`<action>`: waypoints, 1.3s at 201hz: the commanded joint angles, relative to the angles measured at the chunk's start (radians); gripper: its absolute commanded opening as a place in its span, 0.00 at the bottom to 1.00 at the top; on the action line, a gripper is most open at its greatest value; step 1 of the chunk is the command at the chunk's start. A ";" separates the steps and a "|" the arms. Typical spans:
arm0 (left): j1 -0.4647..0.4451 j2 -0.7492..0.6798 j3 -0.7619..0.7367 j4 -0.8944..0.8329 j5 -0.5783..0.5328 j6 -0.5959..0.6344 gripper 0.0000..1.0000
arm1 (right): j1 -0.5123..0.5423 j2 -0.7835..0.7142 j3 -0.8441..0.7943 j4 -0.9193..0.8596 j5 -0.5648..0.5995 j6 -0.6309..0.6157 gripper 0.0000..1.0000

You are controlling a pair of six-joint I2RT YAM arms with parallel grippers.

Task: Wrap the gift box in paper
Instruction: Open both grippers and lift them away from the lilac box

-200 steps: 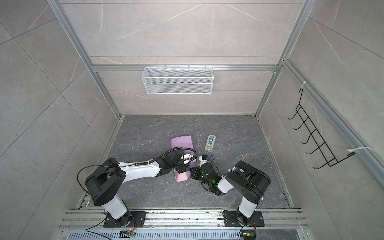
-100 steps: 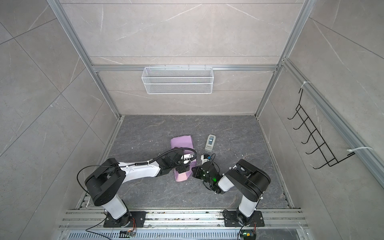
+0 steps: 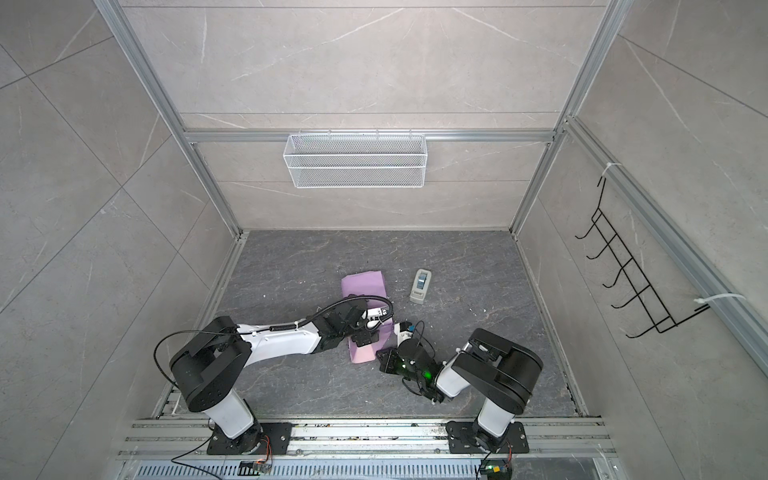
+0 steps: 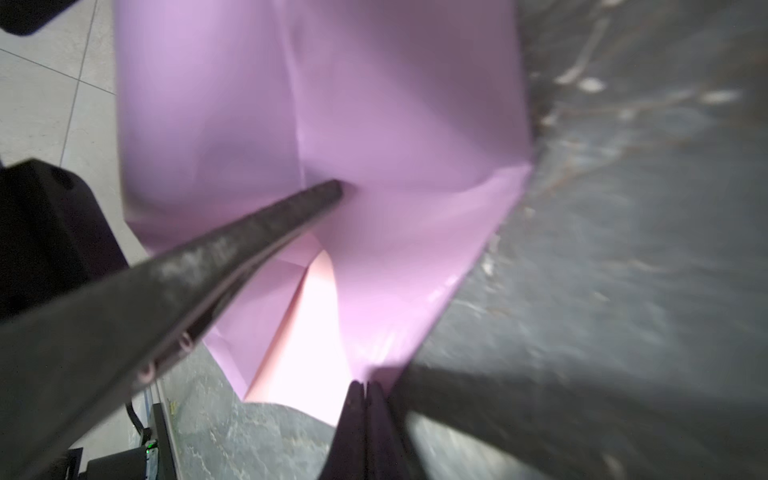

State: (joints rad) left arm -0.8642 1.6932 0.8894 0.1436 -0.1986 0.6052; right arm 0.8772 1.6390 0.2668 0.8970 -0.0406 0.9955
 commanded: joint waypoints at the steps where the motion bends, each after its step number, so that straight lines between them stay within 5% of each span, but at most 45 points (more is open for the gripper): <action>1: 0.002 -0.018 0.009 -0.017 0.012 -0.034 1.00 | -0.030 -0.124 -0.005 -0.137 0.027 -0.020 0.00; 73: -0.001 -0.114 0.014 -0.049 0.086 -0.119 1.00 | -0.286 -0.476 0.092 -0.577 -0.095 -0.211 0.04; 106: 0.000 -0.215 -0.013 -0.063 0.094 -0.216 1.00 | -0.357 -0.431 0.219 -0.651 -0.175 -0.257 0.21; 150: 0.125 -0.404 -0.093 -0.070 0.071 -0.626 0.97 | -0.360 -0.257 0.385 -0.669 -0.225 -0.274 0.55; 187: 0.336 -0.404 -0.077 -0.184 0.241 -1.116 0.89 | -0.359 -0.121 0.494 -0.691 -0.225 -0.261 0.75; 221: 0.370 -0.264 0.001 -0.259 0.352 -1.236 0.84 | -0.350 -0.033 0.559 -0.712 -0.251 -0.251 0.86; 261: 0.367 -0.142 0.035 -0.186 0.488 -1.297 0.78 | -0.342 -0.011 0.565 -0.718 -0.284 -0.251 0.87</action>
State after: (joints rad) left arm -0.4911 1.5074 0.8742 -0.0704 0.1608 -0.5911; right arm 0.5255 1.6138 0.8101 0.2050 -0.2924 0.7437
